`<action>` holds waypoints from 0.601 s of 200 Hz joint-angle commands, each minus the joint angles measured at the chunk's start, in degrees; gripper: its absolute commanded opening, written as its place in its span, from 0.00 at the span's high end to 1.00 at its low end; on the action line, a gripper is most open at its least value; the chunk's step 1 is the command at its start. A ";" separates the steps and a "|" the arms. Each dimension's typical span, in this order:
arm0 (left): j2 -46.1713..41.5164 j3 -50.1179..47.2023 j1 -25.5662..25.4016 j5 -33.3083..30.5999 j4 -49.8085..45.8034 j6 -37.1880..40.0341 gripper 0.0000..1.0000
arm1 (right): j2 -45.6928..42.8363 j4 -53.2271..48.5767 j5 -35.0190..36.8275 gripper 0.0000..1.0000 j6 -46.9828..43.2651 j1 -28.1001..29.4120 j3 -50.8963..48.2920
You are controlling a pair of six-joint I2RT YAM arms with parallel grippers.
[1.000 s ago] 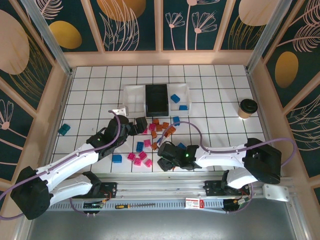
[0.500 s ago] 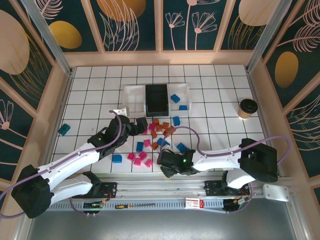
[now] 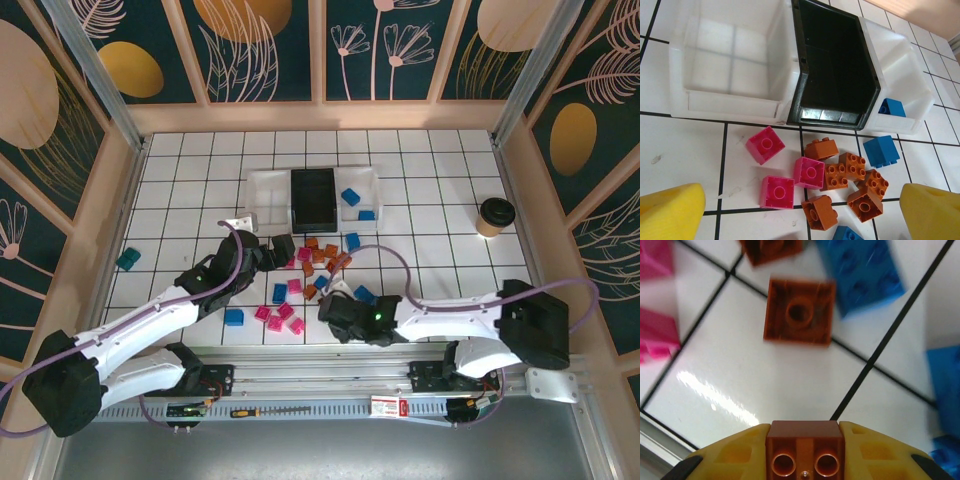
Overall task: Sort the legos into containers by color
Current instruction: Pick up the lego from the bottom-center of the table, then place the lego in the container.
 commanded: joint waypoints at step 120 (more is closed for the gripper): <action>-4.24 -2.61 -0.02 -6.52 -6.95 -5.53 0.01 | 24.80 28.00 -8.21 0.77 -15.62 -32.87 31.45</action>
